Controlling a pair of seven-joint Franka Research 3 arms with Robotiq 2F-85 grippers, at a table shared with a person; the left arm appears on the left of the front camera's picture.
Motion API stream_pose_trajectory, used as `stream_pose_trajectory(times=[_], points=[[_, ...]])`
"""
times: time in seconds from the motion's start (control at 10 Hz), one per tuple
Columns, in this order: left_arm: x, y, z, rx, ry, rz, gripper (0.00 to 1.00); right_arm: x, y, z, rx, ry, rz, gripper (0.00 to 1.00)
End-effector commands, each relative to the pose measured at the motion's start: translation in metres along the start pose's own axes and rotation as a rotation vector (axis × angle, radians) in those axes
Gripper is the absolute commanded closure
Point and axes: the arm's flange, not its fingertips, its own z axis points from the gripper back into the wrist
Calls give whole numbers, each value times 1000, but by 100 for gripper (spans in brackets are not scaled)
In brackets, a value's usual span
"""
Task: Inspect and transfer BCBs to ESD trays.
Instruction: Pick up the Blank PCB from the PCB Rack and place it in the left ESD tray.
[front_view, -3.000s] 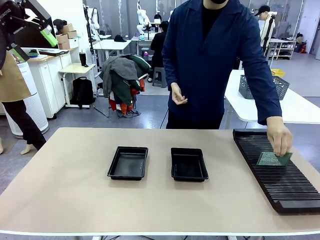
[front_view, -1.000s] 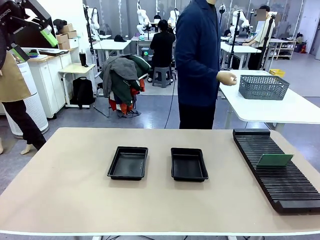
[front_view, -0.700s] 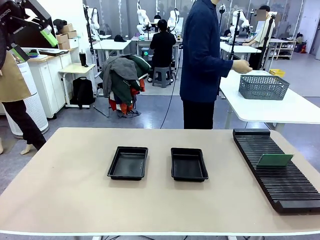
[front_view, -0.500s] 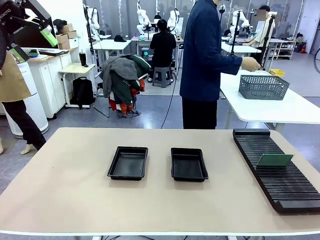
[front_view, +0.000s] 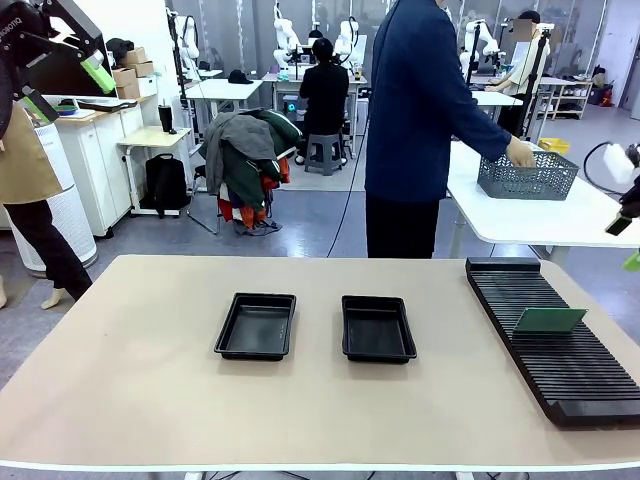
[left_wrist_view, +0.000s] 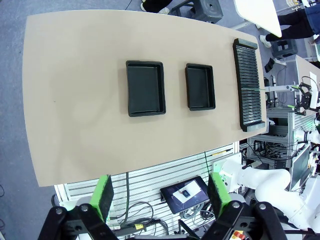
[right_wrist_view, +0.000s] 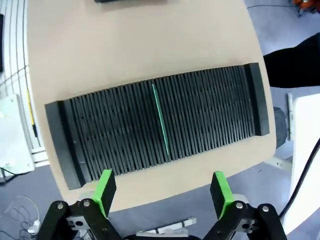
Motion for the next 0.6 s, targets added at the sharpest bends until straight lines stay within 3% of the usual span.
stream_pose_trajectory(times=[0.0, 0.5], points=[[-1, 1, 0, 0, -3, 1, 0, -3, -2, -29, 0, 43, 44, 0], [-1, 1, 0, 0, -3, 1, 0, 14, -6, -87, 51, 144, 158, 0]])
